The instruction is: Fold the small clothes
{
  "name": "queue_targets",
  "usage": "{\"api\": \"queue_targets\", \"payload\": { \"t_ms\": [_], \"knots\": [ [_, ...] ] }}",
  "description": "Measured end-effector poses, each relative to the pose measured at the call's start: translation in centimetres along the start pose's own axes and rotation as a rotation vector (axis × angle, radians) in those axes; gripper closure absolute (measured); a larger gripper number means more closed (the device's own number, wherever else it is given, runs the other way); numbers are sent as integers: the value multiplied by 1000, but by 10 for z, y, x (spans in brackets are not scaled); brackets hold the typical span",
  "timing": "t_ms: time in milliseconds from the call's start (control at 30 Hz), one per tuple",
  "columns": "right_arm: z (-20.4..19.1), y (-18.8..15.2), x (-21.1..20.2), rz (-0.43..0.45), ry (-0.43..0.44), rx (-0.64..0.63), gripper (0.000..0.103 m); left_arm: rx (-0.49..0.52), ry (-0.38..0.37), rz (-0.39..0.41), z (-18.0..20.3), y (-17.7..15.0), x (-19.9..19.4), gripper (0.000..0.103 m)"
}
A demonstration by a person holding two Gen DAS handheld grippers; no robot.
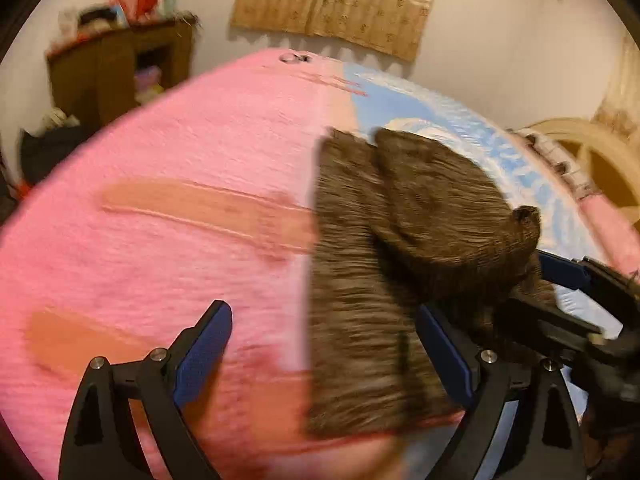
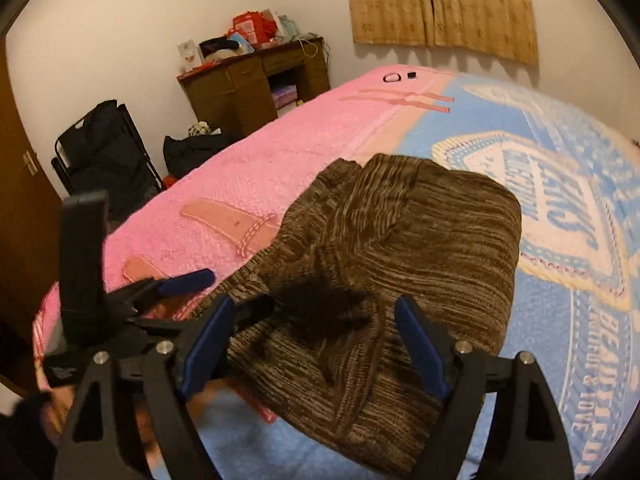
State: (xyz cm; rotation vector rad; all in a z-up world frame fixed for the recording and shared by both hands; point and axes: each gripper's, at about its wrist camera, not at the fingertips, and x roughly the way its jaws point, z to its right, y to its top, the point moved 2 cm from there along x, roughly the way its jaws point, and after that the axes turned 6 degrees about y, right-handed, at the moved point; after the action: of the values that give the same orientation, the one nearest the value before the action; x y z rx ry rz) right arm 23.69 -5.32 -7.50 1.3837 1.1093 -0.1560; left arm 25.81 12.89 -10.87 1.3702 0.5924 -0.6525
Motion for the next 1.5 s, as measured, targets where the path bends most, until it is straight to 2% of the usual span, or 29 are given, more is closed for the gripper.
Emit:
{"api": "queue_targets", "payload": {
  "t_ms": [33, 100, 167, 200, 300, 400, 467, 600, 667, 700, 767, 800, 833, 867, 933, 1000, 1067, 1133, 1233, 1333, 1400, 1467, 1500],
  "knots": [
    [-1, 0, 4, -13, -9, -14, 21, 10, 42, 18, -5, 0, -8, 10],
    [-5, -4, 11, -26, -44, -44, 26, 5, 72, 35, -21, 0, -19, 10],
    [-7, -4, 28, -69, -125, -68, 49, -36, 94, 30, -41, 0, -27, 10],
    [-6, -6, 36, -101, -156, -64, 79, -59, 101, 30, -49, -1, -30, 10],
    [-6, 0, 38, -84, -155, -1, 89, -140, 90, 27, -73, -5, -33, 10],
    [-18, 12, 30, -45, -132, 36, 91, -236, 74, 23, -90, -8, -36, 10],
    [-39, 17, 16, 6, -108, 0, 91, -273, 36, 32, -95, -6, -39, 10],
    [-59, 3, 30, -26, -74, -66, 90, -245, 63, 78, -92, -2, -45, 10],
    [-58, -11, 48, -58, -69, -77, 86, -207, 77, 75, -86, -3, -43, 10],
    [-58, -15, 52, -59, -63, -79, 79, -194, 79, 74, -83, -4, -42, 10],
    [-60, -17, 49, -32, -19, -93, 58, -172, 80, 79, -78, -7, -41, 10],
    [-62, -16, 48, -38, 6, -93, 34, -166, 81, 79, -76, -8, -40, 10],
    [-66, -16, 45, -43, 42, -93, 32, -164, 80, 74, -77, -6, -39, 10],
    [-70, -14, 38, -43, 81, -100, 34, -163, 78, 70, -78, -6, -39, 10],
    [-68, -5, 20, 7, 98, -98, 36, -168, 72, 77, -80, -6, -39, 10],
    [-57, 10, 3, 79, 87, -59, 35, -189, 50, 86, -83, -6, -39, 10],
    [-30, 34, 0, 107, 14, 16, 34, -220, 17, 87, -83, -5, -41, 10],
    [-5, 54, 16, 76, -53, 87, 36, -238, -28, 96, -73, -3, -45, 10],
    [26, 73, 59, -32, -62, 201, 55, -176, -87, 101, -48, -1, -45, 10],
    [37, 84, 104, -111, -78, 217, 56, -75, -89, 91, -17, -2, -36, 10],
    [38, 83, 120, -138, -63, 235, 52, -35, -78, 76, -6, -7, -28, 10],
    [38, 85, 124, -126, -92, 230, 61, -1, -16, 57, -3, -14, -16, 10],
    [38, 85, 122, -127, -102, 219, 82, 0, 14, 46, -5, -18, -11, 10]
  ]
}}
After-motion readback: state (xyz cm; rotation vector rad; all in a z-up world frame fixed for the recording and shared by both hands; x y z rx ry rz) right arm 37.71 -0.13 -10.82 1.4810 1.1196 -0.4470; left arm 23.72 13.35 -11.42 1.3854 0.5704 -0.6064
